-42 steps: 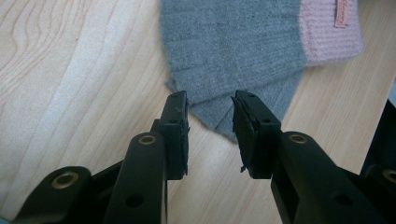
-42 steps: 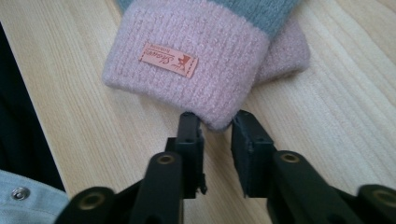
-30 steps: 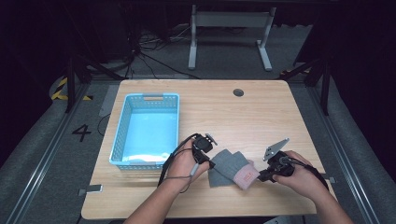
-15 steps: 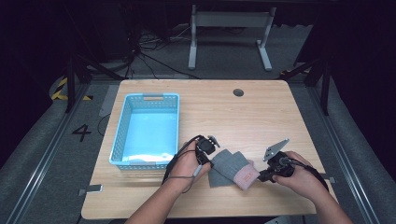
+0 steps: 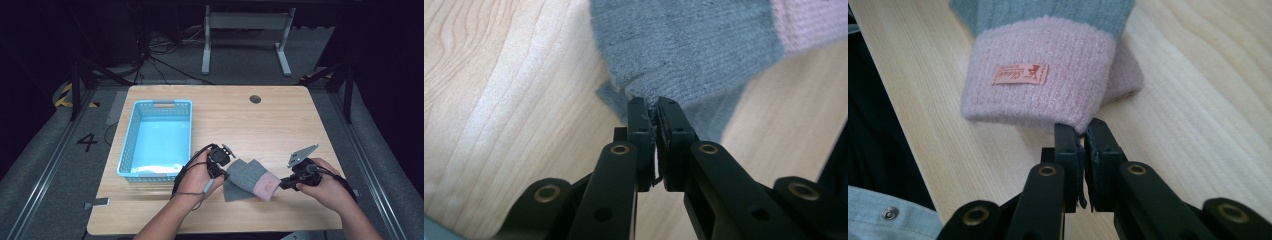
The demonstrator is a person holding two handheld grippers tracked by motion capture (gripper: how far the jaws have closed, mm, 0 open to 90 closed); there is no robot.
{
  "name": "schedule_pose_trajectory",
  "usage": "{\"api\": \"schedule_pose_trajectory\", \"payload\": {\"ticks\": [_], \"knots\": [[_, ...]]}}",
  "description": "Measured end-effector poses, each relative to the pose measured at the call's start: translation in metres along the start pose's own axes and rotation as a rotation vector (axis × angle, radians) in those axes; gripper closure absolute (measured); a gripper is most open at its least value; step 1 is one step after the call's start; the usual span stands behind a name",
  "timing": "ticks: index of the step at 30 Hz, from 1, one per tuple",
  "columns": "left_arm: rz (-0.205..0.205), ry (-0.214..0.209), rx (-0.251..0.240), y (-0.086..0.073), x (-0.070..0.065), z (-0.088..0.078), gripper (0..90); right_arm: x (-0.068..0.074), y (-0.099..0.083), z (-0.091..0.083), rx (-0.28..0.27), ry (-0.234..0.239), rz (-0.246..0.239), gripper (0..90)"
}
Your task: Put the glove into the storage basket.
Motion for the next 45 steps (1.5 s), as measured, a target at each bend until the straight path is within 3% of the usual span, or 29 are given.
{"api": "schedule_pose_trajectory", "payload": {"ticks": [8, 17, 33, 45], "knots": [[0.007, 0.004, -0.032, -0.006, -0.009, -0.017, 85.9, -0.007, 0.006, -0.007, -0.029, -0.029, -0.018, 85.6], [0.021, -0.004, -0.022, -0.012, -0.018, -0.022, 85.9, -0.018, 0.014, -0.005, -0.045, -0.043, -0.022, 86.1], [0.047, -0.027, 0.027, -0.016, -0.030, -0.014, 86.0, -0.034, 0.023, 0.010, -0.042, -0.047, -0.026, 86.6], [0.068, -0.043, 0.084, -0.017, -0.032, -0.007, 86.1, -0.035, 0.024, 0.018, -0.026, -0.039, -0.027, 86.7]]}}
Point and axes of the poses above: each handheld gripper's, and its own axes: z roughly forward along the jaws, y roughly out of its top, x roughly to its left, the point moved 2 cm from there along z, roughly forward along the jaws, and after that the axes turned 12 degrees about y, right-handed, at the moved point
